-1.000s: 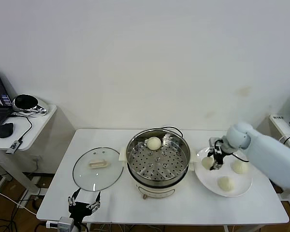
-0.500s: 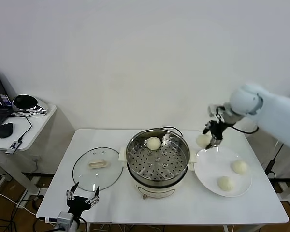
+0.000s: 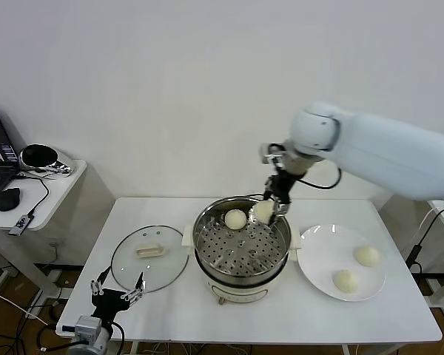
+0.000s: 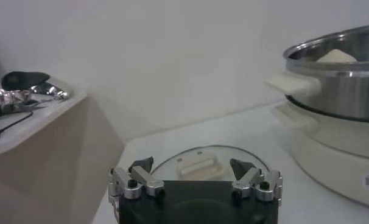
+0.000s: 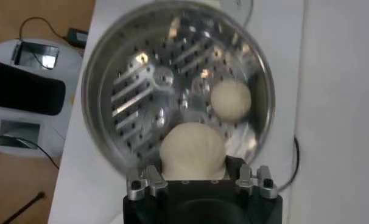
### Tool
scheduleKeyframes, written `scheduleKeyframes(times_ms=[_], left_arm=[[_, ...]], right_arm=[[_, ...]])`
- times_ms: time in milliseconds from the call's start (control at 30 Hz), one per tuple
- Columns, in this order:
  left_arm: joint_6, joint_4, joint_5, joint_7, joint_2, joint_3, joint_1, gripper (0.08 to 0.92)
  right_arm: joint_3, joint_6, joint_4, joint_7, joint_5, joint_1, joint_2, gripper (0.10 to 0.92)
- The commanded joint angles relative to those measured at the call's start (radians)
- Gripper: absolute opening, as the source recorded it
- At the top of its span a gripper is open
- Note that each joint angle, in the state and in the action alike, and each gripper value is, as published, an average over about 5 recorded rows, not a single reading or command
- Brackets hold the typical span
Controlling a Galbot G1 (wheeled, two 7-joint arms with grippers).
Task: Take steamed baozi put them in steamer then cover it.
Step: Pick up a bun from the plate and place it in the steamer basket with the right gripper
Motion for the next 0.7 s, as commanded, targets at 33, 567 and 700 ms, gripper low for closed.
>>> scheduleKeyframes(times_ms=[33,567,700], left_arm=[[0.001,-0.004,-0.008,0.003,-0.001,-0.009,-0.004,0.823],[0.001,-0.003,-0.026,0.006,-0.009,0.008,-0.006,0.823],[0.002,-0.003,-0.030,0.008,-0.010,0.011,-0.009,0.823]], right_arm=[[-0.035,-0.027,-0.113,0.008,0.019,-0.056,0.210,0.636],[0.023,0.008,-0.340,0.031,-0.124,-0.239,0.373,0.636],[0.029,0.009,-0.346,0.033,-0.131,-0.246,0.381,0.636]])
